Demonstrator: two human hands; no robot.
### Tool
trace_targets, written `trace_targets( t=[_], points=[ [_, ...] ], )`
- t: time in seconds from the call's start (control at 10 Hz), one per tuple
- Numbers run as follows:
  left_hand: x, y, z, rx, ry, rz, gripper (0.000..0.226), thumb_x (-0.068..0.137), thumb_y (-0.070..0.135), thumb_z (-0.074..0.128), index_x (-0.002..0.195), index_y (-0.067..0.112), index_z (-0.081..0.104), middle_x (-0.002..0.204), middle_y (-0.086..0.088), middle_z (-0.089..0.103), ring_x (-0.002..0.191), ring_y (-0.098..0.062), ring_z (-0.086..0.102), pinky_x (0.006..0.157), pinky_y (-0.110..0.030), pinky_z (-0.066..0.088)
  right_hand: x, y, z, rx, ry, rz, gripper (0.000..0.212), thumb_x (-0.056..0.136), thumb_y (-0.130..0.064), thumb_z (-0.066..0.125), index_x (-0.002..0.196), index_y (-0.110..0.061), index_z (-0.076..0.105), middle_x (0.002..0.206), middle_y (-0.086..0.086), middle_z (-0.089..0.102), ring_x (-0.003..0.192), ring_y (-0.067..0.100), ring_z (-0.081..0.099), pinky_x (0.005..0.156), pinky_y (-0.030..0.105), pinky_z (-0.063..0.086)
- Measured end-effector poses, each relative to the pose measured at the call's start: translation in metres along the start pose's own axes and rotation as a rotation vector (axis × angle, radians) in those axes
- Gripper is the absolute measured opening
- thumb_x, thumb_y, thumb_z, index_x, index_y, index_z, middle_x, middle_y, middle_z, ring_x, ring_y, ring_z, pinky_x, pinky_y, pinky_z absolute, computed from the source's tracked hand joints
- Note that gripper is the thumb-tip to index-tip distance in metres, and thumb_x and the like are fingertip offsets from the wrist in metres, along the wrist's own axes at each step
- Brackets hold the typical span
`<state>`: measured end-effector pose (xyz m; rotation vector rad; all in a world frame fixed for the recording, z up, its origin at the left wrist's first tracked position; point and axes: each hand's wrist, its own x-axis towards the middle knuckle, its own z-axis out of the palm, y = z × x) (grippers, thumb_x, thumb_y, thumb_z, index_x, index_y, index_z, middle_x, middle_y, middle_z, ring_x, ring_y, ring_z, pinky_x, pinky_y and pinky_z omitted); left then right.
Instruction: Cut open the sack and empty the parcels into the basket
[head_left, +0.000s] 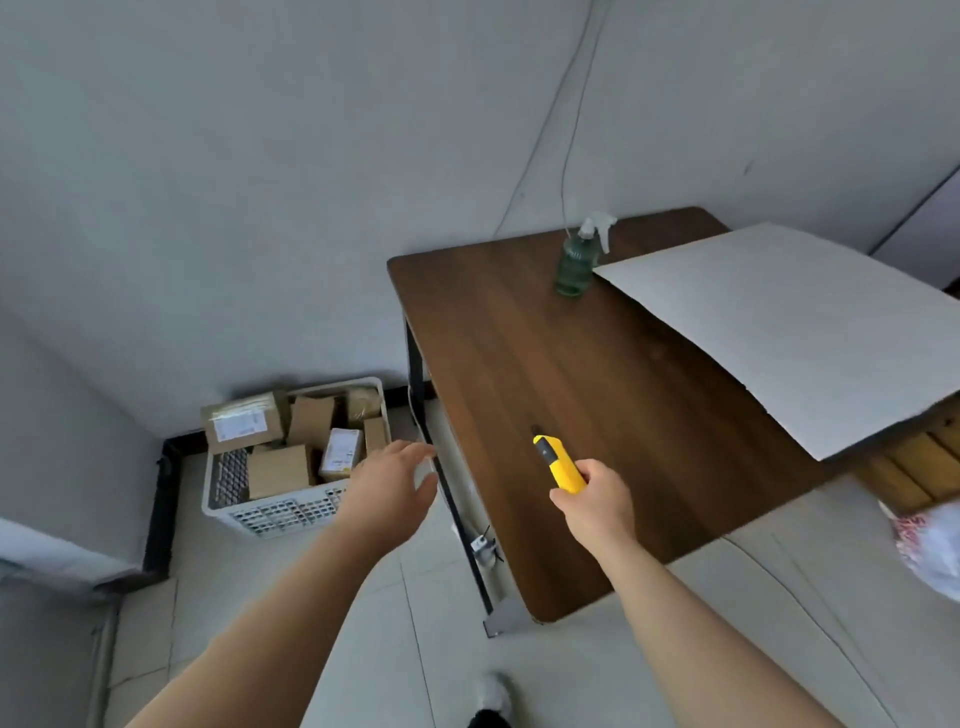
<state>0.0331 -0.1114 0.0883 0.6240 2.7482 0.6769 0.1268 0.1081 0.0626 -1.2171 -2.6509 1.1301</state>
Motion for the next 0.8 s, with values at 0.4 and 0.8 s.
trace_targets(
  t=[0.4, 0.8],
  points=[
    [0.083, 0.005, 0.071, 0.077, -0.111, -0.145, 0.04, 0.094, 0.034, 0.049, 0.133, 0.027, 0.049, 0.138, 0.003, 0.052, 0.127, -0.021, 0.048, 0.111, -0.041, 0.034, 0.099, 0.043, 0.059, -0.191, -0.058, 0.051, 0.042, 0.084, -0.023, 0.07, 0.123, -0.017, 0.056, 0.115, 0.004, 0.055, 0.089, 0.018, 0.055, 0.069, 0.026, 0.042],
    [0.071, -0.007, 0.037, -0.007, 0.005, -0.289, 0.041, 0.093, 0.031, 0.05, 0.133, 0.024, 0.051, 0.136, 0.001, 0.055, 0.123, -0.022, 0.051, 0.106, -0.038, 0.037, 0.115, -0.008, 0.049, -0.149, -0.073, -0.202, 0.047, 0.081, -0.024, 0.072, 0.124, -0.014, 0.057, 0.13, 0.007, 0.053, 0.117, 0.024, 0.052, 0.098, 0.037, 0.046]
  ],
)
